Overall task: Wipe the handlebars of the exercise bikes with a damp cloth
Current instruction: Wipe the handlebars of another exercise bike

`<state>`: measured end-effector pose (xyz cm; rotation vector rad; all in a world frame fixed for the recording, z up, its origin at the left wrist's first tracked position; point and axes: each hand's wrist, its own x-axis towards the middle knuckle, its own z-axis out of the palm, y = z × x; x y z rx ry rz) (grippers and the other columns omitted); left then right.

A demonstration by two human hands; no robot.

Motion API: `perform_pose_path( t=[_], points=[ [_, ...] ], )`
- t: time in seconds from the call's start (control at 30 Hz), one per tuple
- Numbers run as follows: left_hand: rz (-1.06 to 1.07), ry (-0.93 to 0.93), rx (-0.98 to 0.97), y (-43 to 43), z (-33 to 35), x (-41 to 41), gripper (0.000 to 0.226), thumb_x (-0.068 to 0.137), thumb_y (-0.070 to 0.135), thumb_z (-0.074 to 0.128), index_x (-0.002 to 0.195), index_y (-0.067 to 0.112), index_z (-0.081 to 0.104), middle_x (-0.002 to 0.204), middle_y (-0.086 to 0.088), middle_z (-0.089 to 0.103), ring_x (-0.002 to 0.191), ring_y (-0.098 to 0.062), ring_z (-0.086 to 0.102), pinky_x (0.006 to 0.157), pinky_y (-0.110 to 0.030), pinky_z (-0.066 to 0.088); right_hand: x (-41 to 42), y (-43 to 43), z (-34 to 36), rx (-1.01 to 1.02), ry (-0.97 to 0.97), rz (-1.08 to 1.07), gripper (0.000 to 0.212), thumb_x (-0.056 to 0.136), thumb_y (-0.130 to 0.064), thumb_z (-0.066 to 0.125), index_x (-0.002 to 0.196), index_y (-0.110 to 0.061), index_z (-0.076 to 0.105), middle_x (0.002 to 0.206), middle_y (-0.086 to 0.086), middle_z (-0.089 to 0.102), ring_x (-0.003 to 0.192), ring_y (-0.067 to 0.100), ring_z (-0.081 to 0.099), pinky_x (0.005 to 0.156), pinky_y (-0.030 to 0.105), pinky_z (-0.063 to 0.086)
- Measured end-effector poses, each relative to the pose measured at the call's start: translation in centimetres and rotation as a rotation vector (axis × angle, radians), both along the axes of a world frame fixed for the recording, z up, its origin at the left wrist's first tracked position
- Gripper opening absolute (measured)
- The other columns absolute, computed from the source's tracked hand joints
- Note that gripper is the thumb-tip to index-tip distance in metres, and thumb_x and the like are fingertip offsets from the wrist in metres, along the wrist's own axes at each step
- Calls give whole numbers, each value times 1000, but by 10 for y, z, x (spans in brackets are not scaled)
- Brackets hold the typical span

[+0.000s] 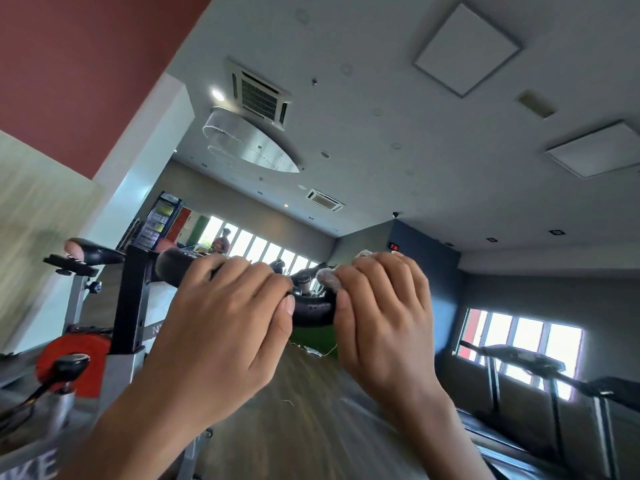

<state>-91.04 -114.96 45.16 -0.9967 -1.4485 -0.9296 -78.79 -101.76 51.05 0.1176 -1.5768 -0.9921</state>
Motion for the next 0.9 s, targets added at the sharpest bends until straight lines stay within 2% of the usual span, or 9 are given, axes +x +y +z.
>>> perform_pose_path(
  t=[0.07, 0.13, 0.2, 0.27, 0.4, 0.5, 0.6, 0.73, 0.9],
  points=[
    [-2, 1, -9, -1, 0, 0, 38, 98, 29, 29, 88, 18, 64, 80, 5, 59, 77, -24, 54, 81, -40, 37, 7, 10, 7, 57, -23, 25, 33, 99, -22, 38, 105, -12, 69, 103, 5, 67, 101, 32, 59, 101, 41, 37],
    [-6, -1, -21, -1, -1, -1, 39, 99, 30, 28, 90, 18, 64, 82, 5, 60, 78, -24, 55, 83, -40, 37, 6, 25, 11, -19, 74, 119, 38, 101, -24, 34, 111, -11, 68, 115, 6, 66, 115, 32, 56, 103, 45, 39],
    [-2, -5, -18, 0, -1, -1, 40, 99, 29, 28, 91, 17, 65, 83, 5, 61, 79, -24, 57, 84, -39, 36, -11, 29, -3, -175, 197, 296, 41, 102, -25, 29, 120, -5, 60, 129, 15, 59, 132, 37, 42, 109, 52, 33],
    [6, -6, -11, 1, -2, 0, 38, 98, 27, 30, 92, 15, 65, 84, 4, 63, 80, -25, 58, 85, -39, 34, -37, 22, -25, -278, 266, 434, 42, 103, -29, 25, 131, -4, 47, 142, 19, 45, 143, 40, 23, 117, 54, 20],
    [30, -27, -44, -1, -1, 4, 36, 98, 27, 30, 96, 15, 64, 88, 4, 63, 83, -25, 56, 86, -37, 31, -55, 19, -35, -303, 271, 606, 47, 105, -34, 19, 142, -7, 32, 160, -1, 16, 149, 35, 3, 120, 51, 10],
    [52, -28, -102, -4, 0, 4, 39, 99, 29, 27, 102, 16, 64, 91, 5, 63, 85, -23, 56, 87, -35, 30, -53, 17, -17, -479, 388, 822, 47, 104, -26, 23, 145, -4, 30, 158, 15, 17, 149, 35, 2, 122, 46, 7],
    [61, -28, -137, -6, -1, 3, 41, 100, 30, 26, 109, 17, 63, 96, 7, 63, 90, -21, 55, 90, -33, 29, -60, -7, -19, -723, 437, 1091, 51, 101, -17, 25, 148, -1, 18, 160, 21, 4, 150, 28, -1, 123, 36, 4],
    [45, -28, -116, -3, -1, 4, 42, 101, 31, 24, 109, 17, 63, 97, 7, 62, 93, -19, 52, 89, -31, 28, -76, -16, -50, -684, 292, 1052, 58, 103, -27, 27, 149, 1, 5, 156, 24, -16, 149, 29, -13, 121, 36, -1],
    [32, -11, -92, -2, -1, 2, 41, 101, 31, 23, 106, 20, 62, 93, 11, 58, 87, -15, 50, 85, -27, 25, -65, 14, -12, -597, 390, 1051, 58, 104, -35, 20, 148, 1, 11, 158, 23, -5, 148, 37, -7, 122, 48, 2]
  ],
)
